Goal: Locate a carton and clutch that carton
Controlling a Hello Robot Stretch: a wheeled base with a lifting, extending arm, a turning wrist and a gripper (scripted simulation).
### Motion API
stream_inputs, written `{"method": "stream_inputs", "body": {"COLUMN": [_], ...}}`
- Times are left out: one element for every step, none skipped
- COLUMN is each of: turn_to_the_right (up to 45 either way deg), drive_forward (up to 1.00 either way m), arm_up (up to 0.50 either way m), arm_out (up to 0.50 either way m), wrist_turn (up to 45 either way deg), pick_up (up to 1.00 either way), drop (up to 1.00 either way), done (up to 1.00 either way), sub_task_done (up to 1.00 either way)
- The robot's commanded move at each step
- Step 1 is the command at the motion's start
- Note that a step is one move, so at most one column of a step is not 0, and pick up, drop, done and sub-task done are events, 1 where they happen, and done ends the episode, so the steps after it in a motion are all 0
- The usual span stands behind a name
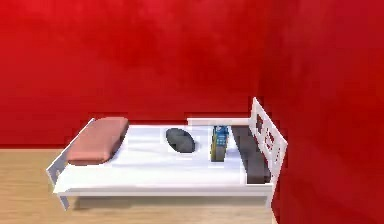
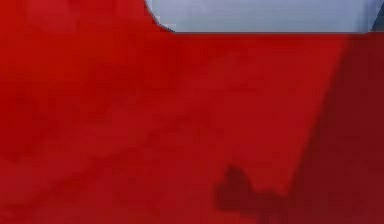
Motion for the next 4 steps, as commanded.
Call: {"method": "stream_inputs", "body": {"turn_to_the_right": [18.0,0.0,-45.0,-45.0], "drive_forward": [0.0,0.45,0.0,0.0], "arm_up": [0.0,0.0,0.0,0.0], "arm_out": [0.0,0.0,0.0,0.0], "wrist_turn": [0.0,0.0,0.0,0.0], "pick_up": [0.0,0.0,0.0,0.0], "drop": [0.0,0.0,0.0,0.0], "done": [0.0,0.0,0.0,0.0], "sub_task_done": [0.0,0.0,0.0,0.0]}}
